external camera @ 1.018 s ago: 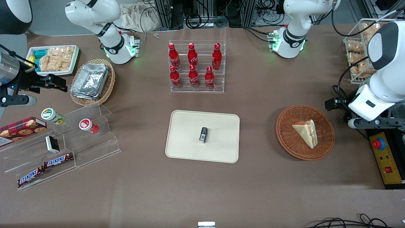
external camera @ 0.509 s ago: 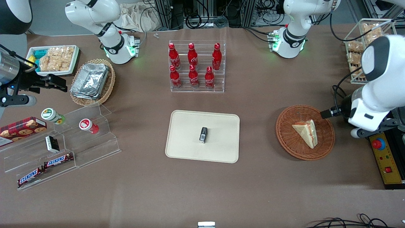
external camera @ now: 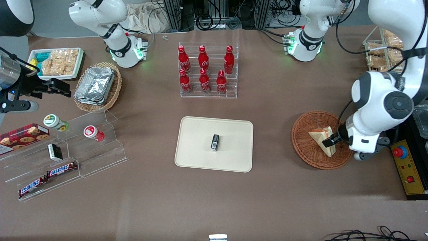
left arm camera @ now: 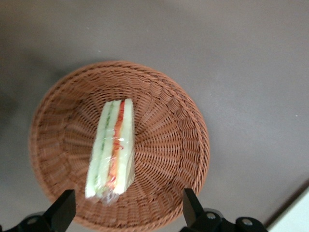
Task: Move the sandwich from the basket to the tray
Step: 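Close the left gripper on the sandwich's wrapped edge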
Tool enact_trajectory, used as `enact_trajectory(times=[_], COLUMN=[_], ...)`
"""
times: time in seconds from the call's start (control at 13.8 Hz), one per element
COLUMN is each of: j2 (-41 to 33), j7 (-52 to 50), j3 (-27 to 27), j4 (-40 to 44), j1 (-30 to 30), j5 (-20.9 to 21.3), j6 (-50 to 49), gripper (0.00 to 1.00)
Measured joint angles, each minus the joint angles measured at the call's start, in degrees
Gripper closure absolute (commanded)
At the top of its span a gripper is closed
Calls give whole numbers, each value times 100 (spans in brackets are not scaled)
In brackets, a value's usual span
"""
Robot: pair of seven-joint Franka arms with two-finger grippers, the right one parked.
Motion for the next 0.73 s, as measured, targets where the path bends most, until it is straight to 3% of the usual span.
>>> enact_trajectory(times=[0.73], j2=[26], j7=[-14], j3=[61], j4=[-1069], j1=[124], j5=[0], j6=[1260], gripper=[0])
